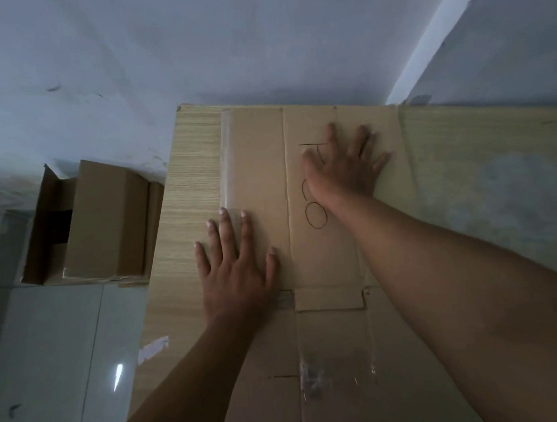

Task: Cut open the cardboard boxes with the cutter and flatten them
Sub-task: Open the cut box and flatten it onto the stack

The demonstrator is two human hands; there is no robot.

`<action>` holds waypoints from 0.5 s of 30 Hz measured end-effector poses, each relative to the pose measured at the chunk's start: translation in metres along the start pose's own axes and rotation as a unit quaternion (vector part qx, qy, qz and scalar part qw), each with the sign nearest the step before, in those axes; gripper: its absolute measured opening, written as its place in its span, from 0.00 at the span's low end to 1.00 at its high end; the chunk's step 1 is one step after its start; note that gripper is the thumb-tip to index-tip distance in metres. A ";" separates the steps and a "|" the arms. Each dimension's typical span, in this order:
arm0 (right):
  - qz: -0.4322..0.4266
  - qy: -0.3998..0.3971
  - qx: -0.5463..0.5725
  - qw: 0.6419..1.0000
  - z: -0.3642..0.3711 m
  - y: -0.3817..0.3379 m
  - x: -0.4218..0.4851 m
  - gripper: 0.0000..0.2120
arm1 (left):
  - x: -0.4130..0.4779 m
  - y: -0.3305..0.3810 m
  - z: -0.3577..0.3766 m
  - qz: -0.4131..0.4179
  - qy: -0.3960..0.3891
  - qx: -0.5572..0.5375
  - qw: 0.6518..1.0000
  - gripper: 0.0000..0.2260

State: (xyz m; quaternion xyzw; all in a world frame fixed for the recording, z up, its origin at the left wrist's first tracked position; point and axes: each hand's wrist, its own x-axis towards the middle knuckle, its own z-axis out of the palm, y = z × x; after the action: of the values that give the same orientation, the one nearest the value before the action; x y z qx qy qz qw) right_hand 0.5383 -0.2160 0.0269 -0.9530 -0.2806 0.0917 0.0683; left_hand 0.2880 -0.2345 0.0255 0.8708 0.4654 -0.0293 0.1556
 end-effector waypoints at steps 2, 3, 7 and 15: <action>0.058 0.031 0.023 0.998 0.001 -0.010 0.026 0.34 | 0.001 0.000 0.000 0.001 0.005 -0.001 1.000 0.35; 0.082 0.036 0.029 0.996 0.001 -0.014 0.036 0.33 | 0.001 0.000 0.001 0.002 0.007 -0.001 1.000 0.35; 0.020 0.030 0.016 0.999 0.005 -0.036 0.043 0.31 | 0.000 0.001 0.001 0.006 0.013 -0.004 1.000 0.35; -0.380 -0.056 0.007 0.923 0.026 -0.105 -0.033 0.25 | 0.000 -0.002 0.006 0.005 0.025 0.000 1.000 0.34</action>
State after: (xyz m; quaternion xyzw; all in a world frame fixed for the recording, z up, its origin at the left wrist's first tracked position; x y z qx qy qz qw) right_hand 0.4510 -0.1441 0.0256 -0.7677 -0.6244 0.1141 0.0883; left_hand 0.2870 -0.2353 0.0197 0.8736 0.4648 -0.0068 0.1441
